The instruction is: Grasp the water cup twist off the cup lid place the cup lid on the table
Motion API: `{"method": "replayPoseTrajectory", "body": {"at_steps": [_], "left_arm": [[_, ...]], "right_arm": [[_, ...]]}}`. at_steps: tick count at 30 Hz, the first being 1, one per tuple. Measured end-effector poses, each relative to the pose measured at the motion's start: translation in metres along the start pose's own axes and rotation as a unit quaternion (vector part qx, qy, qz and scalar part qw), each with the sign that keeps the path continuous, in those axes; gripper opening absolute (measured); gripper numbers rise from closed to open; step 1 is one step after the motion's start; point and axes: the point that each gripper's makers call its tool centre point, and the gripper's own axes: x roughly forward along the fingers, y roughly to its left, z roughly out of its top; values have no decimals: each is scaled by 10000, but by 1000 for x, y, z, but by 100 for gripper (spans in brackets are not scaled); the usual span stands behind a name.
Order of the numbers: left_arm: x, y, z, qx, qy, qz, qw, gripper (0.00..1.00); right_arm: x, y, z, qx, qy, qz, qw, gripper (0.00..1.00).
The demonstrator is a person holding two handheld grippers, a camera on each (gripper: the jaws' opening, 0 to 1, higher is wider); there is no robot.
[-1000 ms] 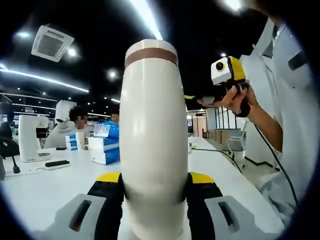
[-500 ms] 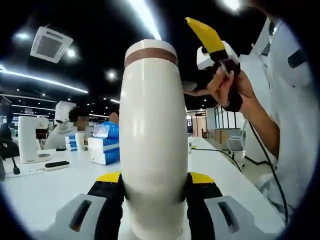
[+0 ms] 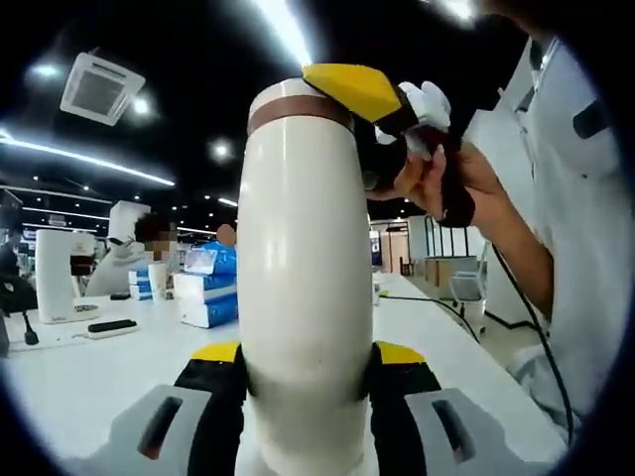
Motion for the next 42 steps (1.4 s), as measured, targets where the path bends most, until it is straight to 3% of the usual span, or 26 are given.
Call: {"method": "replayPoseTrajectory", "body": {"at_steps": [10, 15, 18, 21, 27, 31, 33, 42], "left_arm": [[1, 0, 0, -11, -1, -25, 10000, 50], [2, -1, 0, 2, -3, -43, 10000, 50], [2, -1, -1, -12, -3, -54, 10000, 50], [2, -1, -1, -37, -2, -51, 10000, 50], [2, -1, -1, -64, -8, -51, 10000, 50], [2, 0, -2, -76, -1, -46, 10000, 50], [2, 0, -2, -72, -4, -48, 10000, 50], [2, -1, -2, -20, 7, -34, 10000, 50]], "right_arm": [[-1, 3, 1, -81, -77, 851, 9963, 46], [-2, 10, 1, -415, -2, 1687, 9848, 46], [-2, 10, 1, -259, -62, 2248, 9741, 46], [-2, 12, 1, -346, -102, 2550, 9663, 46], [-2, 13, 1, -116, -259, 2979, 9542, 46], [-2, 13, 1, -55, -289, 3023, 9528, 46], [-3, 15, 1, -35, -234, 2923, 9560, 46], [-22, 2, 25, -8, -305, 1519, 9879, 62]]}}
